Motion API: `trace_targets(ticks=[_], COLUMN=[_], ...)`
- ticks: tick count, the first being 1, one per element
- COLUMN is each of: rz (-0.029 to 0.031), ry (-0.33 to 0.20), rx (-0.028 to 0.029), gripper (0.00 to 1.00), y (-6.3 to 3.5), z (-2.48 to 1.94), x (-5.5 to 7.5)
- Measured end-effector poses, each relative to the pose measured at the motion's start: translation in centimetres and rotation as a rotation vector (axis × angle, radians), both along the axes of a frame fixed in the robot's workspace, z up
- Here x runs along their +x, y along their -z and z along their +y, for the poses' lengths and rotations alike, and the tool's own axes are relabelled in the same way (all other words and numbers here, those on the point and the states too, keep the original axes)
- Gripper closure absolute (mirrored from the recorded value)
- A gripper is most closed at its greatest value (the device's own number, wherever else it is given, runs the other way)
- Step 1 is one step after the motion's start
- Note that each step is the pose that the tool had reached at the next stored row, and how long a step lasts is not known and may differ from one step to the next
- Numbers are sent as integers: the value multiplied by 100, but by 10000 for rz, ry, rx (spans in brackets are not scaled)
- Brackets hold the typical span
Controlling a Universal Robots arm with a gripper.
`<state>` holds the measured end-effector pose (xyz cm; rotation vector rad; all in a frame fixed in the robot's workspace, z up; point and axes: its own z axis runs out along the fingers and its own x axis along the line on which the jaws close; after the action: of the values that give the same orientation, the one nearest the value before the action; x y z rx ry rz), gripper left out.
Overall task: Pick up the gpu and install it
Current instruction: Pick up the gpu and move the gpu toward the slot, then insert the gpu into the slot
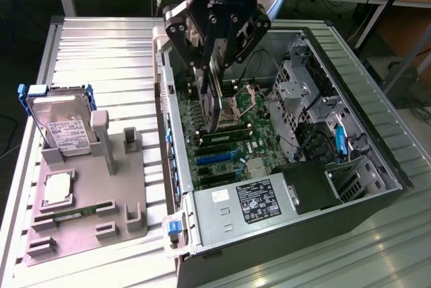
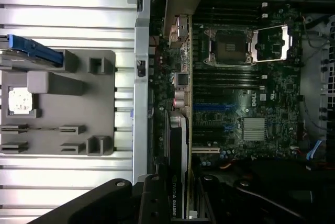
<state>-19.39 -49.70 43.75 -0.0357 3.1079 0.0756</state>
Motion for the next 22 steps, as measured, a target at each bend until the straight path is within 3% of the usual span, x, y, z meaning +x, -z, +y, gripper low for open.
trace_targets(ticks=[5, 8, 22], rz=[0, 0, 1], ry=[1, -1, -2], rx=[0, 0, 0], gripper=[73, 73, 73], y=[0, 0, 0], z=[0, 0, 1], x=[382, 674, 687])
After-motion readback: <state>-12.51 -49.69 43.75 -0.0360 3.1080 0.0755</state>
